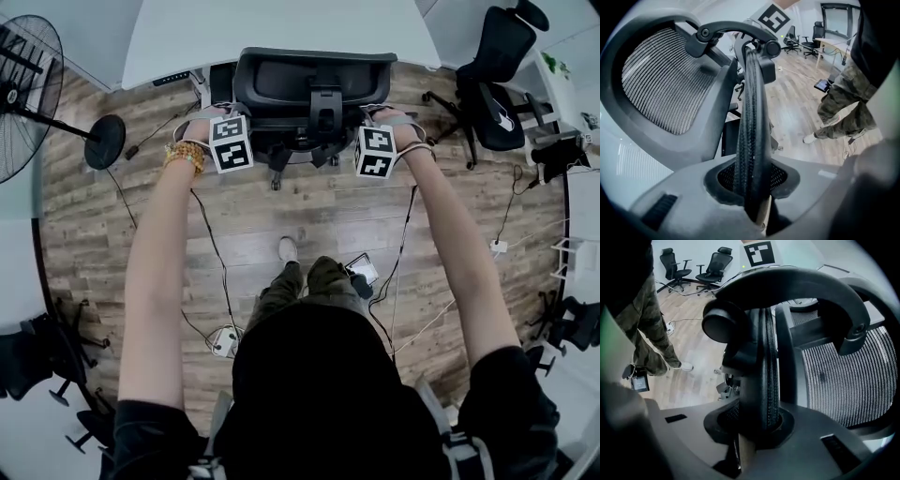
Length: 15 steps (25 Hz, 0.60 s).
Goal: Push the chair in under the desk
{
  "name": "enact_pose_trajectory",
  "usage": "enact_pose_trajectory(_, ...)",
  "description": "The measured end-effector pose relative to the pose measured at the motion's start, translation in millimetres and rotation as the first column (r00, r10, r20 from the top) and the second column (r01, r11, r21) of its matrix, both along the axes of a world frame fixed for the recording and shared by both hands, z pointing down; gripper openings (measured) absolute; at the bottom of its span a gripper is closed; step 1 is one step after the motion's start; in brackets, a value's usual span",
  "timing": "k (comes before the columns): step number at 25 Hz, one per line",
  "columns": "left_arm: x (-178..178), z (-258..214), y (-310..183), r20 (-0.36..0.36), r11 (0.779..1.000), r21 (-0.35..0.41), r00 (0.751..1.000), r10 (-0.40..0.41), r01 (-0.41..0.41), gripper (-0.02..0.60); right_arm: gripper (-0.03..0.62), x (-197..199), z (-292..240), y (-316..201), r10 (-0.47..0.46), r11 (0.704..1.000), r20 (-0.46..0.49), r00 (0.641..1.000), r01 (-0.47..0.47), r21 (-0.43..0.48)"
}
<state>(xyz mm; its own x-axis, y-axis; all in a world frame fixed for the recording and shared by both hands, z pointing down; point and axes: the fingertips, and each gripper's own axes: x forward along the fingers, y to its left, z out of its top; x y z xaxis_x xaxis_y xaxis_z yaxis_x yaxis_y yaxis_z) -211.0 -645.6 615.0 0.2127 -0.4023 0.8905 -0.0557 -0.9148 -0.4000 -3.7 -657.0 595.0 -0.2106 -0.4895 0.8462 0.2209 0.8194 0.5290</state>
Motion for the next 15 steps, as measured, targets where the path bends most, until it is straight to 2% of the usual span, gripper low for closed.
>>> enact_pose_trajectory(15, -14.0, -1.8, -38.7, -0.001, 1.0, 0.005, 1.0, 0.015, -0.015, 0.095, 0.046, -14.4, -1.1, -38.9, -0.006, 1.0, 0.002, 1.0, 0.006, 0.01)
